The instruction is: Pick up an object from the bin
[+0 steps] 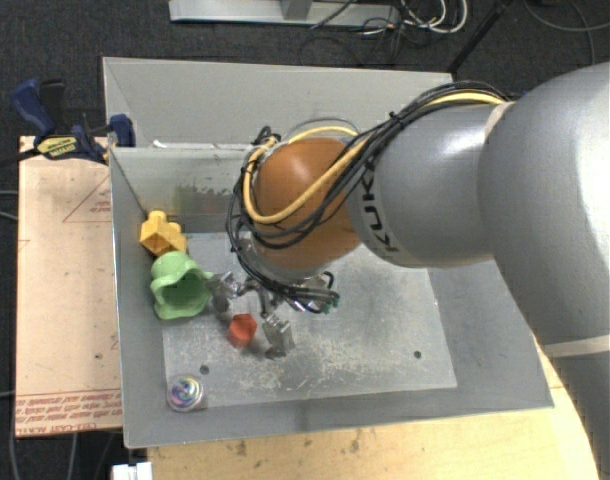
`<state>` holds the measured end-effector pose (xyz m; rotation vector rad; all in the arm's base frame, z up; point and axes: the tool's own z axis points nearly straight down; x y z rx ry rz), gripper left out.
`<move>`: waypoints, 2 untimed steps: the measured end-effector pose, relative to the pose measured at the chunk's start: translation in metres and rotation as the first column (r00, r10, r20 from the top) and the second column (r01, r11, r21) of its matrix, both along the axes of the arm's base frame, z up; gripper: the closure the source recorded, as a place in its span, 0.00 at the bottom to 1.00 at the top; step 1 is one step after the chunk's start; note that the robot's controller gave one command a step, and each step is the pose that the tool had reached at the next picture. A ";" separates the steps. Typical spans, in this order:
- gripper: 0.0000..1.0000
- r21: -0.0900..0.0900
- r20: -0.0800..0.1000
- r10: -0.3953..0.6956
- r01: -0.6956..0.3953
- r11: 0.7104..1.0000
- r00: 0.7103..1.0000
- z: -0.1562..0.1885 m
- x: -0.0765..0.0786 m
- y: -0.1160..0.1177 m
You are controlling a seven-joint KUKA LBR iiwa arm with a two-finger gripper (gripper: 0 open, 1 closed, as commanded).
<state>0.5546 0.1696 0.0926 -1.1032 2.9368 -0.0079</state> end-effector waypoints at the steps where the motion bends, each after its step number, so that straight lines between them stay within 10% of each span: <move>1: 0.00 0.003 -0.007 0.239 -0.239 0.971 0.971 -0.023 0.028 0.004; 2: 0.00 0.006 -0.005 0.654 -0.654 0.756 0.756 -0.023 0.007 0.027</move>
Offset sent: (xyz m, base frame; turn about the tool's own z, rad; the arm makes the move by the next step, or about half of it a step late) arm 0.0284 0.0048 -0.0226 -0.2451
